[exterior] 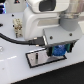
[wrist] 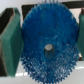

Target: Insert the blue gear onto the right peg, followed by the red gear

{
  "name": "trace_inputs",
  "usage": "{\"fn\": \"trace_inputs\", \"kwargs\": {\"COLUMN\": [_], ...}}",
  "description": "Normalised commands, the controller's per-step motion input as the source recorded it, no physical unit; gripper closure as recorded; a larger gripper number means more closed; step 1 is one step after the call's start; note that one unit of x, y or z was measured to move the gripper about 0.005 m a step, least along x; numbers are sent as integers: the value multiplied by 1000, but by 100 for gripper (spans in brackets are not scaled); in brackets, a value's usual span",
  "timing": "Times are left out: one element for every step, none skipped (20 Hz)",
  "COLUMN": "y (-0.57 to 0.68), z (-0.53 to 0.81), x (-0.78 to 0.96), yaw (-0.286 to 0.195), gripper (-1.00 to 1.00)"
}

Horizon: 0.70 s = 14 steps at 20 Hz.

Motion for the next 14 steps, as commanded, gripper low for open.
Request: {"fn": "trace_inputs", "kwargs": {"y": [-1, 19, 8, -24, -33, -63, -34, -45, -65, -72, -78, -145, -153, -77], "z": [40, -60, 244, 366, 367, 363, 300, 339, -109, 156, 184, 139, 254, 333], "x": [49, 68, 60, 96, 95, 50, 96, 15, -9, -3, -15, 31, 55, 28], "yaw": [0, 0, 0, 0, 0, 0, 0, 0, 0, 0, 0, 0, 0, 0], "gripper": [100, 100, 100, 100, 100, 100, 100, 100, 100, 100, 100, 100, 100, 100]}}
